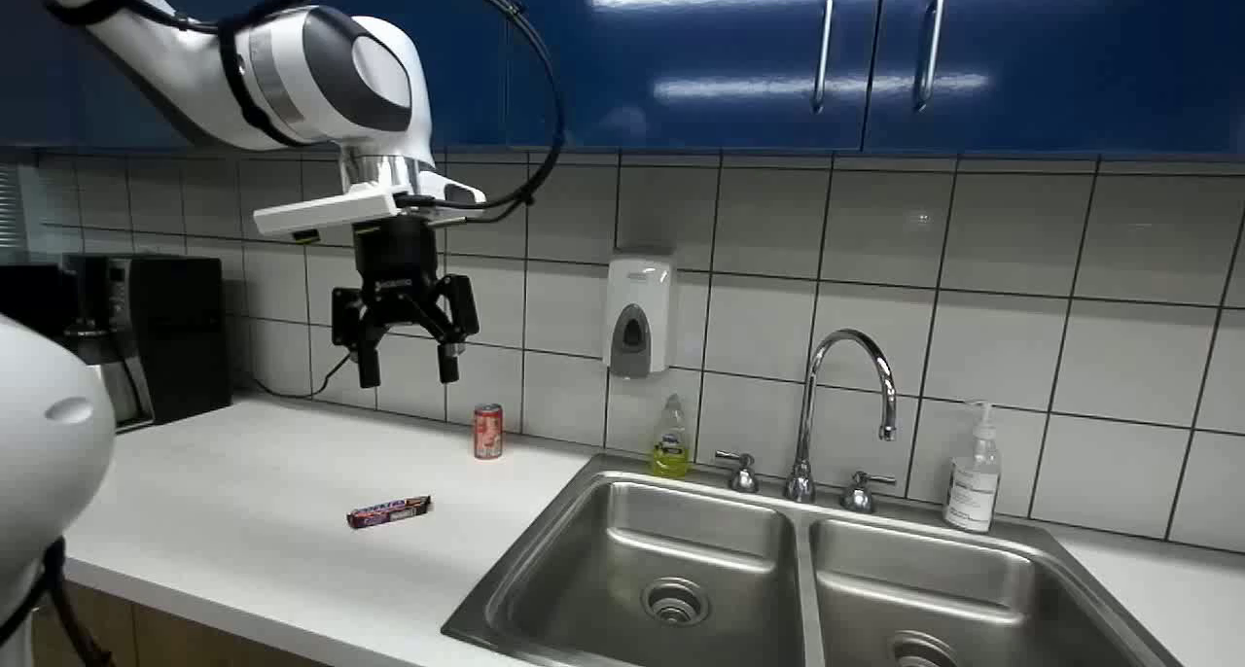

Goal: Place the snack bar inside the sink

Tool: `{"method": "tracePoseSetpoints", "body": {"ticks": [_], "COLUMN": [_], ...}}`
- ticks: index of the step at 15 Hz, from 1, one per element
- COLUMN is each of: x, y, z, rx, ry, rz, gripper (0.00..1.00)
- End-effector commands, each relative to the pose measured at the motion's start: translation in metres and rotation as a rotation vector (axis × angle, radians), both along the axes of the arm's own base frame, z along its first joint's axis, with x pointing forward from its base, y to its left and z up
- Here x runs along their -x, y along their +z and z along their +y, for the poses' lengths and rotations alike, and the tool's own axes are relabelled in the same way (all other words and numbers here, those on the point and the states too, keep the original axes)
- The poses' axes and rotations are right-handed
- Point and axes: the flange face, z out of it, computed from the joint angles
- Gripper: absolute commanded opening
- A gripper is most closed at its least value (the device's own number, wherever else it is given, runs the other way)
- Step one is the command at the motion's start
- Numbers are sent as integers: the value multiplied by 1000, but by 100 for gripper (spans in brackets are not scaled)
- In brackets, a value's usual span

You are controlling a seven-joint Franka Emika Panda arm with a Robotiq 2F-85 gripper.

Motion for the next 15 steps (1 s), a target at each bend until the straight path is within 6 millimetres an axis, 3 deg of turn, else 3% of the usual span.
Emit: {"method": "tracePoseSetpoints", "body": {"ticks": [1,5,15], "x": [0,-8,-45], "y": [0,-9,-63], "z": [0,8,70], "rx": [0,-8,-74], "ry": [0,43,250], "rz": [1,12,6], "gripper": [100,100,100]}}
